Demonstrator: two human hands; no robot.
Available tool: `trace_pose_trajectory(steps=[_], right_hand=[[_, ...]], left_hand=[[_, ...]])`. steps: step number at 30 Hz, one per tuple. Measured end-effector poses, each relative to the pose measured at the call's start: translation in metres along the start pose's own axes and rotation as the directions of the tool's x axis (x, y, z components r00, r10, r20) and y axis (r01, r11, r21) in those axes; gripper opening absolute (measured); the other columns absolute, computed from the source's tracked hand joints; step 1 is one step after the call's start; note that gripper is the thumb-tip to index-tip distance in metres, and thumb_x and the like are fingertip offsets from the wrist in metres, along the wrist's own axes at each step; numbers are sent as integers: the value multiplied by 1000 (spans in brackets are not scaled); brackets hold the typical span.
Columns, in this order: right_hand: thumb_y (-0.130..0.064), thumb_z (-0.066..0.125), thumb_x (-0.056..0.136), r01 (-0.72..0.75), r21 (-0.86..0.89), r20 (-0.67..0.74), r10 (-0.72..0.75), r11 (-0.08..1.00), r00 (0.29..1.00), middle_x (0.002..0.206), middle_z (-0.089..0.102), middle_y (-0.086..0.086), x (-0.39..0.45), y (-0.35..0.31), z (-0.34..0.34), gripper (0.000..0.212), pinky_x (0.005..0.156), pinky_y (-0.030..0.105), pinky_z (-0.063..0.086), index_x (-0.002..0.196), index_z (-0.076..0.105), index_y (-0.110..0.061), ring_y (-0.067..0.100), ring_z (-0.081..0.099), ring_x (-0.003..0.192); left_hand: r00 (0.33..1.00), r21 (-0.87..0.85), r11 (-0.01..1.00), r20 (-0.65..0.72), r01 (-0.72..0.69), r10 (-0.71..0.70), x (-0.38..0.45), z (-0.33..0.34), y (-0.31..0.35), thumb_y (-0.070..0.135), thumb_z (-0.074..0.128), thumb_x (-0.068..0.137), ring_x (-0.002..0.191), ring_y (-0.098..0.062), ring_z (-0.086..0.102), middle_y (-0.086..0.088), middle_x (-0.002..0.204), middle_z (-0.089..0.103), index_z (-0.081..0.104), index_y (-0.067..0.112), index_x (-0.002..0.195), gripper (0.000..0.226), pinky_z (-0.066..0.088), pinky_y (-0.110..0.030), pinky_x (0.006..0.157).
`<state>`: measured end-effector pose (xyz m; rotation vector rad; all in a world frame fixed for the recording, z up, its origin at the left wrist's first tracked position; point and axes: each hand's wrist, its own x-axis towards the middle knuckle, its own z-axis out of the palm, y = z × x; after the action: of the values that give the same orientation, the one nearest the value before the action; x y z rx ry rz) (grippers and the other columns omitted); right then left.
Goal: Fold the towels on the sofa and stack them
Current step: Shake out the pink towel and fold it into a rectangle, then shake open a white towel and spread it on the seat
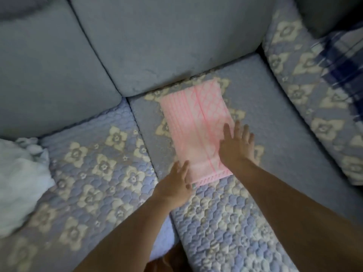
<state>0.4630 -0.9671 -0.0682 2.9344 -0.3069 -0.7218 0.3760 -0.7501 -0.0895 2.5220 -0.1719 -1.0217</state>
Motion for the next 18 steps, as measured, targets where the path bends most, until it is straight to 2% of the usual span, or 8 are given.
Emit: trace_pose_trajectory(steps=[2, 5, 9, 10, 12, 14, 16, 18], right_hand=[[-24, 38, 98, 43, 36, -27, -42, 998, 999, 167, -12, 10, -50, -27, -20, 72, 124, 51, 5, 159, 0, -20, 36, -6, 153], [-20, 50, 93, 256, 196, 50, -270, 947, 961, 166, 9, 8, -120, -76, -38, 70, 124, 44, 14, 156, 20, -18, 32, 9, 152], [-17, 43, 97, 278, 339, 323, -389, 899, 863, 146, 41, 9, -193, -144, -32, 47, 107, 41, 41, 144, 42, -15, 31, 41, 133], [-21, 42, 99, 282, 347, 400, -413, 894, 818, 147, 40, 9, -213, -159, -29, 47, 104, 39, 43, 146, 41, -16, 31, 43, 131], [-26, 42, 102, 257, 393, 504, -441, 883, 743, 140, 48, 11, -246, -188, -15, 41, 92, 32, 46, 139, 49, -12, 29, 51, 121], [-19, 41, 102, 176, 394, 556, -386, 902, 736, 108, 57, 10, -273, -213, -5, 24, 82, 32, 49, 105, 61, -5, 25, 57, 97], [-9, 38, 102, 127, 359, 558, -322, 925, 765, 82, 48, 3, -300, -235, 0, 31, 67, 26, 45, 74, 50, -9, 22, 52, 83], [-10, 39, 103, 56, 392, 553, -284, 918, 783, 76, 44, 1, -321, -252, 2, 37, 70, 29, 44, 67, 39, -17, 21, 48, 76]], left_hand=[[989, 6, 990, 49, 139, -139, -54, -6, -24, 39, 39, 101, 130, -29, 51, -10, 154, 36, 25, 30, 155, 57, 45, -42, 104], [952, 23, 955, 84, 294, -295, -148, -12, -62, 40, 41, 101, 127, -23, 54, -4, 143, 53, 41, 29, 149, 50, 43, -36, 102], [930, -136, 920, 64, 368, -362, -265, -13, -125, 36, 67, 86, 94, -16, 65, 0, 107, 71, 72, 19, 101, 22, 50, -22, 80], [889, -173, 875, 165, 452, -427, -293, -5, -145, 34, 65, 88, 95, -16, 66, 0, 103, 72, 72, 19, 94, 18, 51, -24, 81], [779, -384, 686, 179, 618, -601, -348, 11, -187, 35, 60, 93, 95, -13, 66, 5, 98, 73, 71, 19, 90, 20, 50, -29, 83], [708, -535, 541, 163, 648, -687, -394, 15, -222, 29, 62, 92, 89, -9, 68, 7, 91, 75, 75, 18, 89, 17, 51, -27, 78], [634, -621, 398, 214, 676, -743, -433, 25, -270, 23, 63, 88, 83, -10, 68, 7, 86, 74, 76, 16, 87, 14, 53, -28, 73], [616, -677, 337, 219, 655, -757, -455, 44, -327, 29, 64, 82, 85, -18, 70, 4, 88, 74, 74, 20, 87, 14, 59, -38, 80]])
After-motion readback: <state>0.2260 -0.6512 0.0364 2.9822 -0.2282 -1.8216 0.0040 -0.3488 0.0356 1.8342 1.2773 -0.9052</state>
